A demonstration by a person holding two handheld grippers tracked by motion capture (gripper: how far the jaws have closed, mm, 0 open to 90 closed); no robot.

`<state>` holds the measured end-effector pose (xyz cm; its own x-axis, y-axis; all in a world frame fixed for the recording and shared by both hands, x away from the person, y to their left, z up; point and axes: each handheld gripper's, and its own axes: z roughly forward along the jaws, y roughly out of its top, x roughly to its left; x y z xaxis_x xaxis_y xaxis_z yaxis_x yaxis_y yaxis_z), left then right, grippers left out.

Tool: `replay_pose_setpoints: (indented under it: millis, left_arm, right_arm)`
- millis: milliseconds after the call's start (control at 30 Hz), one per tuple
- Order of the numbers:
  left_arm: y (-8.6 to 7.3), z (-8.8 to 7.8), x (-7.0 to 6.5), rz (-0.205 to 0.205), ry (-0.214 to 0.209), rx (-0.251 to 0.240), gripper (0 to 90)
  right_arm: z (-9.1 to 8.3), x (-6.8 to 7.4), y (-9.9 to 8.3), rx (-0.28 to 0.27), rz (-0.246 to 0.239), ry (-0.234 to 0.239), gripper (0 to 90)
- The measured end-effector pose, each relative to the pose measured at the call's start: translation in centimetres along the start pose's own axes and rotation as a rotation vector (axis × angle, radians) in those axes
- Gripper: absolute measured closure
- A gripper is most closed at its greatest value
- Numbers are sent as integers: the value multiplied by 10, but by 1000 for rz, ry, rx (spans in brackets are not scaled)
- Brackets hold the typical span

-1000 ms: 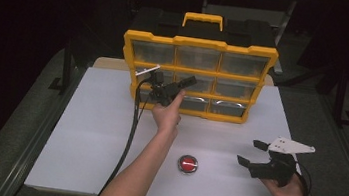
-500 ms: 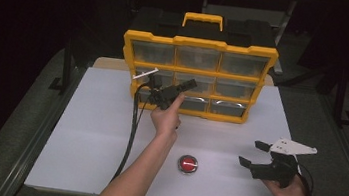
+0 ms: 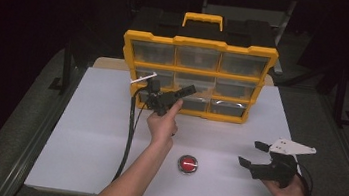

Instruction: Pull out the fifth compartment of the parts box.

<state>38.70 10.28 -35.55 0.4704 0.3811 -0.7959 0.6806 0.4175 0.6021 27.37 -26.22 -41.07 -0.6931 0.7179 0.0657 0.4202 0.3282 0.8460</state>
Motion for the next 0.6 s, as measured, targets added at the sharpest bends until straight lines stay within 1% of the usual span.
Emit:
replay_pose_setpoints:
  millis: [100,133,167,200,300,333,367,400,433,500,533,567,600]
  left_arm:
    - [-3,-3,0,0,-16,3,803]
    - [-4,-4,0,6,-27,5,805]
    - [-5,-5,-1,1,-17,8,805]
    - [-5,-5,-1,1,-17,8,805]
    - [-6,-8,-3,24,-12,19,805]
    - [-6,-8,-4,43,-8,21,806]
    - [-6,-8,-4,80,1,27,807]
    - [-6,-7,-5,113,2,38,807]
    - [-7,-6,-5,140,12,62,793]
    - [-9,-6,-5,179,45,109,738]
    - [-9,-6,-5,179,45,109,718]
    - [-10,-7,-8,243,64,151,701]
    - [-11,-8,-11,272,61,163,683]
  right_arm:
    - [1,0,-1,10,-4,0,163]
    - [1,0,-1,11,-6,-1,162]
    - [1,0,-1,11,-7,-2,163]
    - [1,0,-1,12,-7,-2,162]
    - [1,0,-1,10,-3,-2,161]
    - [1,0,-1,10,0,-1,161]
    - [1,-1,-1,9,1,-1,160]
    - [2,-1,-1,9,3,0,161]
    - [2,0,-1,10,4,1,160]
    - [3,0,-2,18,7,5,161]
    - [3,1,-2,20,8,7,161]
    - [4,1,-2,19,9,7,160]
    - [4,1,-2,19,9,8,161]
